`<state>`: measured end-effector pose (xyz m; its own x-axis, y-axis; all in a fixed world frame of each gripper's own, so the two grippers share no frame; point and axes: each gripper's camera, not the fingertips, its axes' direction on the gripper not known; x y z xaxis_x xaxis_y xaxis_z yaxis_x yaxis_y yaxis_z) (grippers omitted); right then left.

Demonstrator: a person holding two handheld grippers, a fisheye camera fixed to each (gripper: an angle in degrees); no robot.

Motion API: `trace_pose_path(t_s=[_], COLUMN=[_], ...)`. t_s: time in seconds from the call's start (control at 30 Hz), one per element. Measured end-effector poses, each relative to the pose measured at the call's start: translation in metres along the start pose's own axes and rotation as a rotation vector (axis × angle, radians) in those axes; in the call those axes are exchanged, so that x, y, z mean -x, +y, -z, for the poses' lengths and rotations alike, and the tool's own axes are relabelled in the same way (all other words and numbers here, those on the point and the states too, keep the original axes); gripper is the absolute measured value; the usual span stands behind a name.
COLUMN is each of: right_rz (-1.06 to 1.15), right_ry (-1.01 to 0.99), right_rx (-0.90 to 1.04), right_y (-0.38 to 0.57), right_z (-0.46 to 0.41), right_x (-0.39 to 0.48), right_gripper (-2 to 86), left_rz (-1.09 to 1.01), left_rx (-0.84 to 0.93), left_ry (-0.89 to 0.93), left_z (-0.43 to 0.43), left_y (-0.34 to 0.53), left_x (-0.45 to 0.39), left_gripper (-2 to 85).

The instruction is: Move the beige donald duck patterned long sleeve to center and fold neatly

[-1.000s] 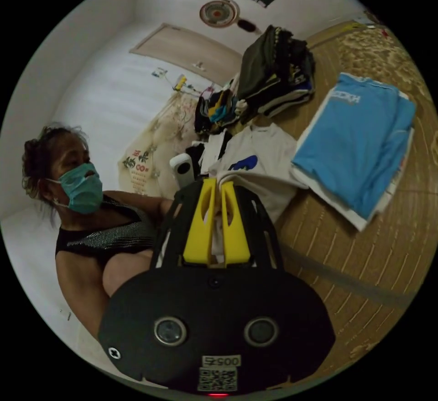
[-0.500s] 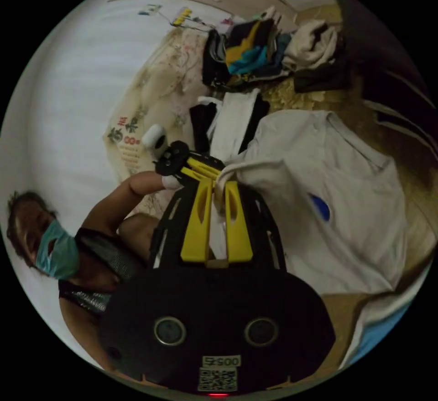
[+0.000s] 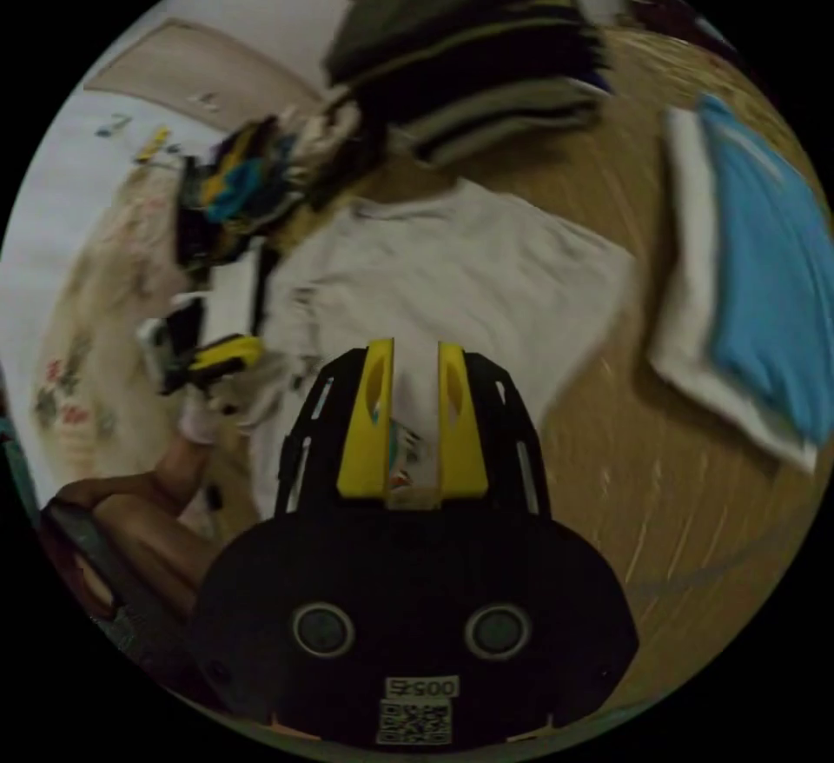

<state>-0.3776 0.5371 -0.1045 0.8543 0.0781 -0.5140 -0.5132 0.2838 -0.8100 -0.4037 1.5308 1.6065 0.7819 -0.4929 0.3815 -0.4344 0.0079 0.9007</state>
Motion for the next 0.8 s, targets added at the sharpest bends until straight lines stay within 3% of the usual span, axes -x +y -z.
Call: trace_pose_path(t_s=[0.2, 0.37, 0.57, 0.7, 0.8], right_rz=[-0.105, -0.125, -0.217, -0.191, -0.122], right_ry=[0.153, 0.447, 0.48, 0.247, 0.248], right_rx=[-0.034, 0.065, -0.02, -0.114, -0.084], right_y=[0.018, 0.007, 0.015, 0.018, 0.011], right_z=[-0.027, -0.057, -0.041, -0.031, -0.043], right_x=[0.039, 0.069, 0.069, 0.074, 0.096], right_gripper=[9.5, 0.5, -0.7, 1.6, 5.1], left_rz=[-0.102, -0.074, 0.027, 0.123, 0.165], left_rx=[0.181, 0.217, 0.077, 0.067, 0.041], left_ry=[-0.033, -0.071, 0.145, 0.158, 0.186], left_z=[-0.012, 0.007, 0.064, 0.084, 0.1], left_y=[-0.002, 0.005, 0.02, 0.034, 0.044], left_x=[0.03, 0.075, 0.139, 0.182, 0.21], left_gripper=[10.9, 4.8, 4.1, 4.0, 4.0])
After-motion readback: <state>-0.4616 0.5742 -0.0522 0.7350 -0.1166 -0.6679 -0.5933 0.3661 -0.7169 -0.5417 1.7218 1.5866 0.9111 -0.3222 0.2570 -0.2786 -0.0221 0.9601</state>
